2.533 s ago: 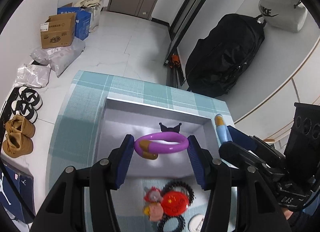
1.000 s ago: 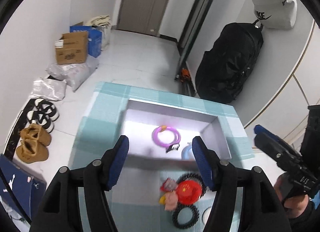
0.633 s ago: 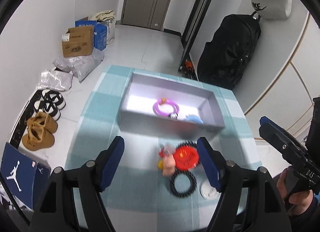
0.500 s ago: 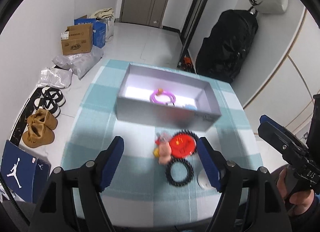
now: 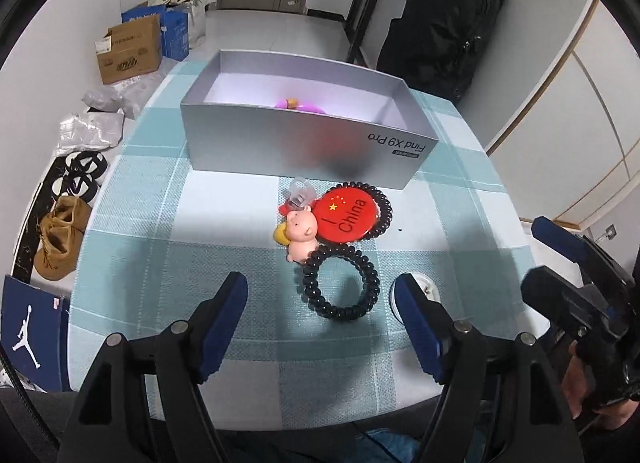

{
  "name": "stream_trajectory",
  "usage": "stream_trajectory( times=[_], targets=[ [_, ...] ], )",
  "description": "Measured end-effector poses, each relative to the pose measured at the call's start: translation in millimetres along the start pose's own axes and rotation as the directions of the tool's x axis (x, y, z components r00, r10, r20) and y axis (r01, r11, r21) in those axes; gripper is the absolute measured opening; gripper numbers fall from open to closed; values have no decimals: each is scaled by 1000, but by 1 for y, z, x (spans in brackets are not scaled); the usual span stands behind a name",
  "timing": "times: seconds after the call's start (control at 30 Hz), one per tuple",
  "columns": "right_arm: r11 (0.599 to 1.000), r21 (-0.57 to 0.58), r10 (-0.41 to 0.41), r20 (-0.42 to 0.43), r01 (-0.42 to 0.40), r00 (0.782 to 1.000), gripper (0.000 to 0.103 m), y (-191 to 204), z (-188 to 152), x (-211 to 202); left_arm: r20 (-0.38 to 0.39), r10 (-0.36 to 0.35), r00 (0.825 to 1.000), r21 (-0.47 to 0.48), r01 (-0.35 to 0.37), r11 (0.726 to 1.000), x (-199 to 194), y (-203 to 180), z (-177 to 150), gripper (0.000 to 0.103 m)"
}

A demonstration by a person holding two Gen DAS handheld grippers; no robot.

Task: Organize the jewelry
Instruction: 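Withdraw both grippers from the box back toward the item pile, then grasp the black coiled hair tie with the left gripper while the right grasps the white badge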

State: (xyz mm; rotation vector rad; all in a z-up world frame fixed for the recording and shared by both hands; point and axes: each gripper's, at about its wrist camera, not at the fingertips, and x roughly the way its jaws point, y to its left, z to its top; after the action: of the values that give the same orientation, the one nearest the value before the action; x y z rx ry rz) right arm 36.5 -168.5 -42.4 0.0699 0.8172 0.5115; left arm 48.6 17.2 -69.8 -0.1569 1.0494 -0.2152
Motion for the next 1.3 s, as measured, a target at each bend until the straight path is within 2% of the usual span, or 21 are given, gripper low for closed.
stream_trajectory(
  times=[0.2, 0.27, 0.3, 0.37, 0.47, 0.57, 0.67, 1.0, 1.3],
  targets=[
    [1000, 4, -15, -12, 15, 1000, 100, -1, -1, 2, -52, -29, 998, -41, 27, 999, 13, 5, -2, 71],
    [1000, 5, -20, -20, 20, 1000, 100, -1, -2, 3, -58, -31, 998, -44, 29, 999, 15, 5, -1, 58],
    [1000, 5, -21, -22, 21, 1000, 100, -1, -3, 3, -64, -35, 997, -45, 32, 998, 16, 4, -1, 49],
    [1000, 3, -21, -21, 21, 1000, 100, -1, -3, 3, -68, -39, 997, -41, 36, 999, 16, 3, -1, 48],
    [1000, 1, -23, -22, 23, 999, 100, -1, -3, 5, -76, -35, 996, -23, 34, 999, 17, 0, -2, 38],
    [1000, 2, -25, -32, 25, 999, 100, -1, -4, 7, -77, 4, 997, -1, -4, 1000, 18, -2, -2, 26],
    [1000, -2, -25, -39, 25, 999, 100, 0, -4, 9, -84, 14, 996, -10, -15, 1000, 18, 2, -2, 8],
    [999, -11, -38, -53, 37, 998, 100, 1, -7, 13, -94, -26, 995, 17, 28, 999, 10, 0, -2, 5],
    [998, -30, -59, -68, 57, 996, 100, 5, -10, 18, -80, -83, 993, -55, 79, 995, 5, 10, 5, 5]
  ],
)
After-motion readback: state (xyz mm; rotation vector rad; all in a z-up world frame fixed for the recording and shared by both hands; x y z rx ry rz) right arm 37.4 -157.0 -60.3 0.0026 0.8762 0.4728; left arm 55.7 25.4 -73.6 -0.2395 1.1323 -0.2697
